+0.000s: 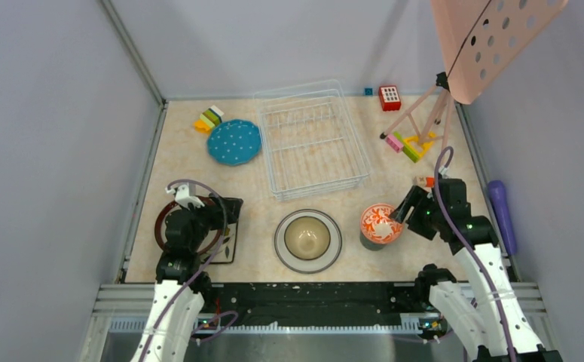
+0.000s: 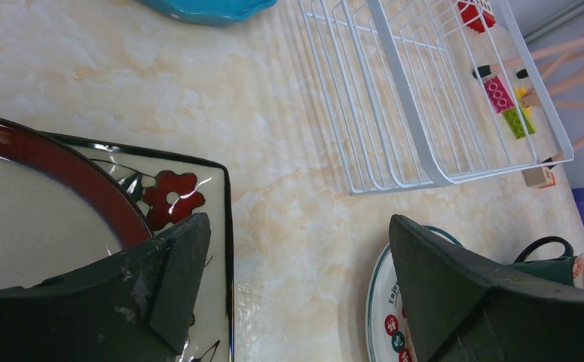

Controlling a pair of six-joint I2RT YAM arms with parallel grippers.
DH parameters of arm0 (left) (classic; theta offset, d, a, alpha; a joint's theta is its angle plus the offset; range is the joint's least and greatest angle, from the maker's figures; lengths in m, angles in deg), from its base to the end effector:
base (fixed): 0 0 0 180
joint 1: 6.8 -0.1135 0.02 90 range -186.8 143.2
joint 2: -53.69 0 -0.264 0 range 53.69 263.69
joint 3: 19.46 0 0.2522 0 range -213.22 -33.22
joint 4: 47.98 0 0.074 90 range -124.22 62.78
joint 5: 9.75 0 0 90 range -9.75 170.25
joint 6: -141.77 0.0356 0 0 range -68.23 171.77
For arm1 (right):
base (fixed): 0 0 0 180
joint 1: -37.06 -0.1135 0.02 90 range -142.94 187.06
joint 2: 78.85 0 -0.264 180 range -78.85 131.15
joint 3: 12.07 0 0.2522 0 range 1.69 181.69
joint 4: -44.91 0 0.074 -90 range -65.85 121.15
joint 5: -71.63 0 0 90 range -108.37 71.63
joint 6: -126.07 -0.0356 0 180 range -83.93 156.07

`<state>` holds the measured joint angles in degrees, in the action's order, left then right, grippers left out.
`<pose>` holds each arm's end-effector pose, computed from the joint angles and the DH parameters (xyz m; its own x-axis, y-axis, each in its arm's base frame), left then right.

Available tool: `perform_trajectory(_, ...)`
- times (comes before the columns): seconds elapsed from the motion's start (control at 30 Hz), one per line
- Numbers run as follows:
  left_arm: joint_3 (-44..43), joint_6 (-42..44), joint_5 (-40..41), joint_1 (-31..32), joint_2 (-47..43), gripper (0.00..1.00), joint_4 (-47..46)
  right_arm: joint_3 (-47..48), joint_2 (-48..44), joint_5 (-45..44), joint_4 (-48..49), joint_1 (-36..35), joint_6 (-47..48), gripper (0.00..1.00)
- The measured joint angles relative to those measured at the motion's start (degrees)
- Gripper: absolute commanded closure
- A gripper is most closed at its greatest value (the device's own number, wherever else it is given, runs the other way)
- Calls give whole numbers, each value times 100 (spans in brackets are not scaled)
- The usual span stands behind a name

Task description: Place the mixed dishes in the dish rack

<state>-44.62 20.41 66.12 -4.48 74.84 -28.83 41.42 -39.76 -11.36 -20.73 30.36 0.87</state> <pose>0.1297 -0.0140 0.1980 -0.3658 -0.4903 -0.7911 0.0988 0.8248 -0.5568 0.1264 0.0192 0.2574 -0.7433 0.4887 -0.4567 0.2898 0.8507 0.4386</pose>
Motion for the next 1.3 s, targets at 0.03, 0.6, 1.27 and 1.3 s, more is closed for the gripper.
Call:
perform_trajectory(0.03, 0, 0, -2, 0, 0, 7, -11, 0, 2, 7, 0, 0, -2, 37)
perform_trajectory(0.6, 33, 0, -304, 0, 125, 7, -234, 24, 83, 203, -52, -4, -50, 100)
perform_trajectory(1.27, -553, -2170, -2629, 59, 1327, 2, -1661, 328, 396, 1930, 2151, -4, -245, 100)
perform_trajectory(1.3, -723, -2354, -2732, 103, 1397, 2, -1746, 273, 542, 2162, 2474, -4, -367, 100)
